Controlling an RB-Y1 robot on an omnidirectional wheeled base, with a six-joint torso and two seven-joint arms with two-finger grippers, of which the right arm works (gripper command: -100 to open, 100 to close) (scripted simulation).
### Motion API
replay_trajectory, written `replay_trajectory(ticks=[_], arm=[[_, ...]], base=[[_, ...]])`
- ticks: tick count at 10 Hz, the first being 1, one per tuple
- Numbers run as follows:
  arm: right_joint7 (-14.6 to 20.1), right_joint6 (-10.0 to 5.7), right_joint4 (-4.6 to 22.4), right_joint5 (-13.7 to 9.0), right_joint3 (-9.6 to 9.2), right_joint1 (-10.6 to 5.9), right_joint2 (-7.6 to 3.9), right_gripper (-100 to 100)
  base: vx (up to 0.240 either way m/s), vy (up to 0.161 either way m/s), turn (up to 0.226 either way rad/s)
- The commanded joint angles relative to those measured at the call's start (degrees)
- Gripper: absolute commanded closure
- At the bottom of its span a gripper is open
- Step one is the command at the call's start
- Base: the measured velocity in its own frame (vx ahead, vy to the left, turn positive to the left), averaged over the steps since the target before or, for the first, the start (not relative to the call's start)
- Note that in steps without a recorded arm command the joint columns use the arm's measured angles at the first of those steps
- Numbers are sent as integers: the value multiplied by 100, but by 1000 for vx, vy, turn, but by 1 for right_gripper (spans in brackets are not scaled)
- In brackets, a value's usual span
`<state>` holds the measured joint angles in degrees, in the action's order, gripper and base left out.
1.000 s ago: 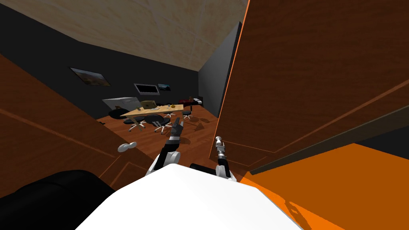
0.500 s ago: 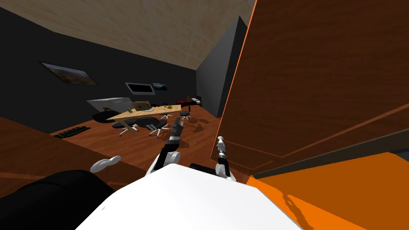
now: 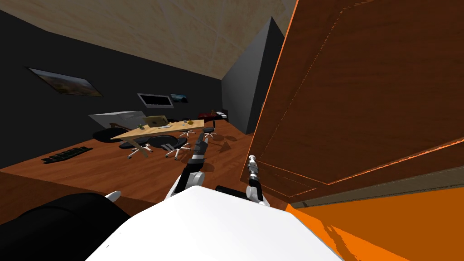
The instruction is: Push the door open
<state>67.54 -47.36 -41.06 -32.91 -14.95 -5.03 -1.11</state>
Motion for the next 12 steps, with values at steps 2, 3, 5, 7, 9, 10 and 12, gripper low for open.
replay_trajectory(ticks=[2, 3, 5, 7, 9, 10, 12], arm=[[3, -104, 50, -102, 182, -74, -123, 100], [-11, -117, 52, -139, 240, -79, -131, 100], [-38, -143, 56, -212, 353, -89, -119, 100], [-67, -169, 60, -287, 472, -100, -65, 100], [-80, -138, 23, -282, 455, -39, -36, 100], [-105, -163, 22, -358, 569, -50, -120, 100], [-129, -184, 30, -430, 674, -57, -176, 100]], base=[[184, 68, -45], [165, 85, -79], [200, 79, -74], [207, 62, -63], [130, 59, -54], [157, 36, -41], [230, 45, -58]])
